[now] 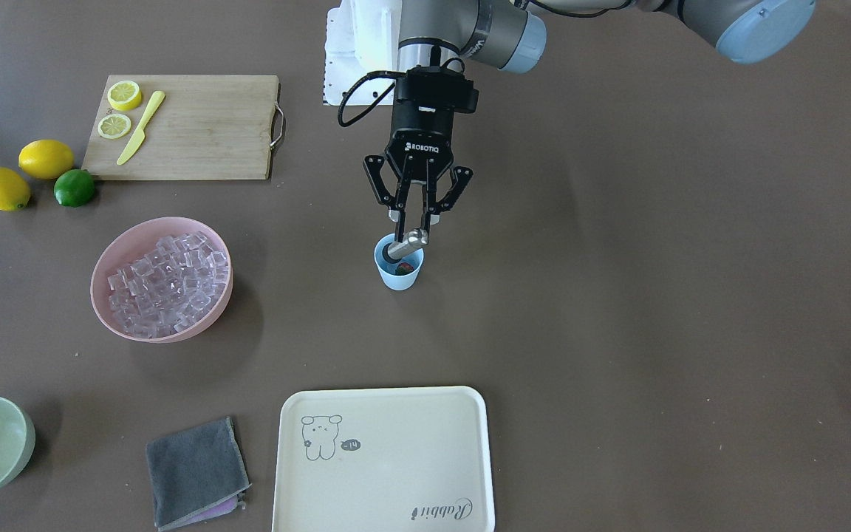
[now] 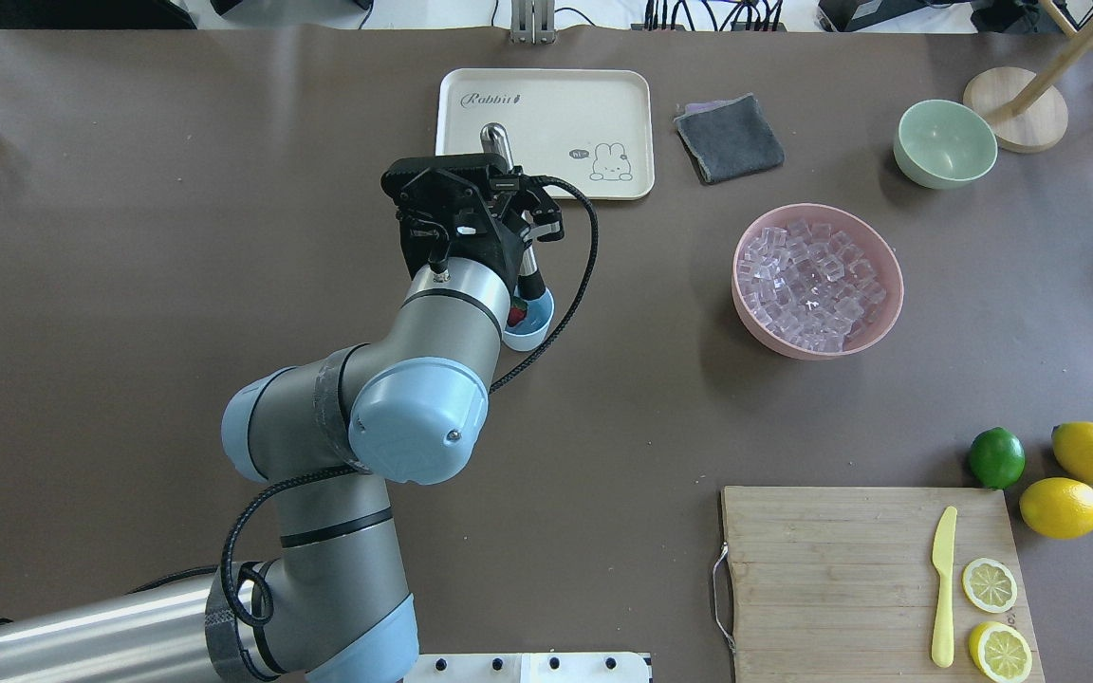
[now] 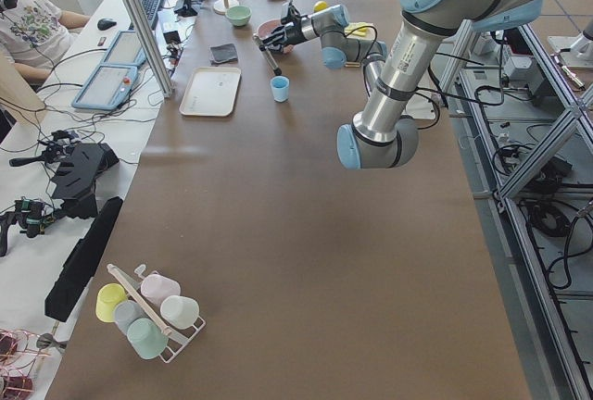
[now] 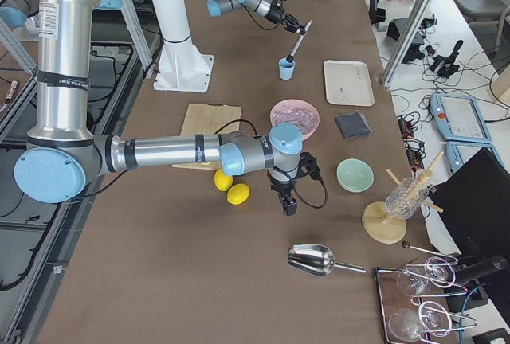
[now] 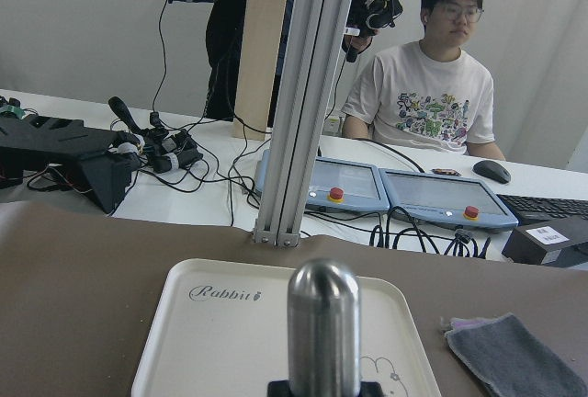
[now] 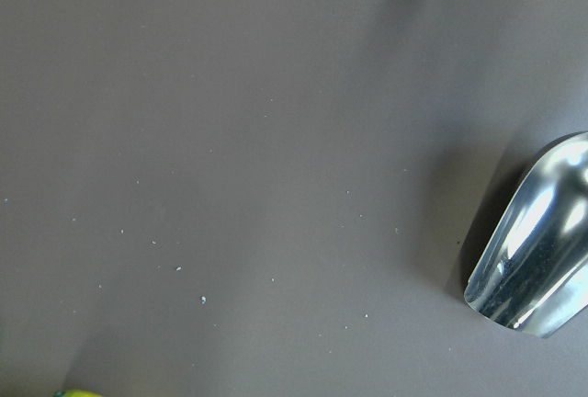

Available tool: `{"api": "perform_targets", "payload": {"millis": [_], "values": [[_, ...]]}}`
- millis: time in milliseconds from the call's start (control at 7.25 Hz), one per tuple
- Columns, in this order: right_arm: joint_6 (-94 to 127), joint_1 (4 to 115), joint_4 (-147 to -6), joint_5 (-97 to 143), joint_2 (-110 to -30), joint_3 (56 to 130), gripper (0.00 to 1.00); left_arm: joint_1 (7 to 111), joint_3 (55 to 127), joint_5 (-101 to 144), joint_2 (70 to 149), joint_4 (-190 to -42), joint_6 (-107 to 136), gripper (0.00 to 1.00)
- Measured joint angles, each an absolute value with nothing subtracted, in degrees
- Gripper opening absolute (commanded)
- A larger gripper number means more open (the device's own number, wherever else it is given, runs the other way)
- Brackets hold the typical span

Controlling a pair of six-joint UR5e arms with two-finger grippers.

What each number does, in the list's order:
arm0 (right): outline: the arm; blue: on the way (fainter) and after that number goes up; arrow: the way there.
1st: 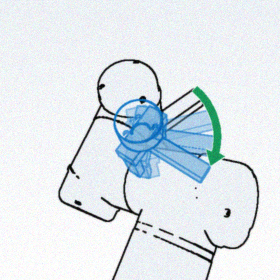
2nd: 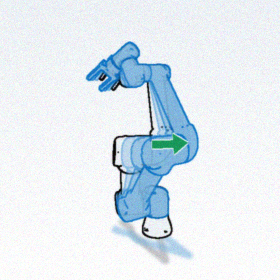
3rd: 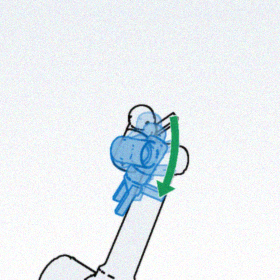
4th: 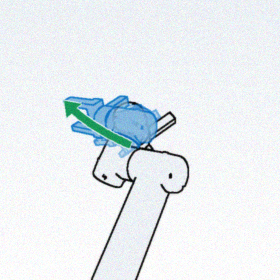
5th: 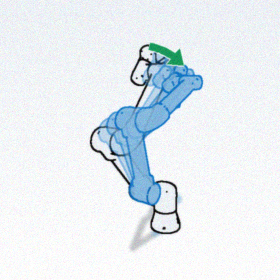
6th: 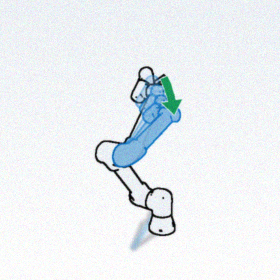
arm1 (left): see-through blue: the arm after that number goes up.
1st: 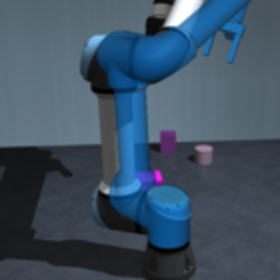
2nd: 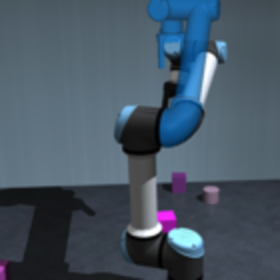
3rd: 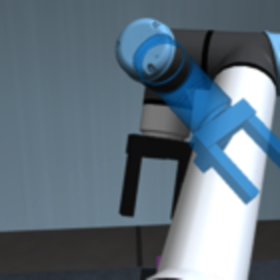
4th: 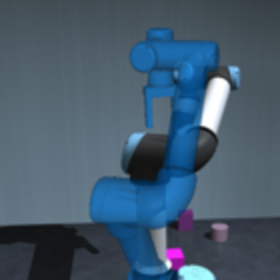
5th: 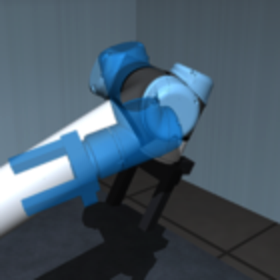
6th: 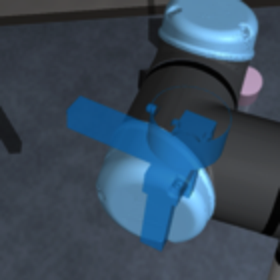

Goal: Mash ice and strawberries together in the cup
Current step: 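Press the muddler down into the cup onto the strawberry and ice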

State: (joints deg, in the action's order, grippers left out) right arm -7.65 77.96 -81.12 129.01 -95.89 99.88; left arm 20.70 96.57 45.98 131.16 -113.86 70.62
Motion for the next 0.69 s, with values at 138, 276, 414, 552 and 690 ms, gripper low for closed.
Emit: {"api": "perform_targets", "payload": {"millis": [138,276,414,552,690], "values": [[-7.6,78.0,-81.1,129.0,-95.9,100.0,0.99,20.5,95.2,45.9,131.1,-115.3,70.6,0.0],[-7.6,78.0,-81.1,129.0,-95.9,100.0,0.99,20.4,94.5,45.9,130.7,-116.1,70.6,0.0],[-7.6,77.9,-81.1,129.0,-96.0,100.0,0.99,20.3,94.2,45.9,129.9,-116.8,70.6,0.0],[-7.6,77.9,-81.1,129.0,-96.0,100.0,0.99,20.1,94.1,45.8,129.5,-117.5,70.6,0.0],[-7.6,77.9,-81.1,129.0,-96.0,100.0,0.99,20.1,94.2,45.9,129.5,-117.7,70.5,0.0]]}}
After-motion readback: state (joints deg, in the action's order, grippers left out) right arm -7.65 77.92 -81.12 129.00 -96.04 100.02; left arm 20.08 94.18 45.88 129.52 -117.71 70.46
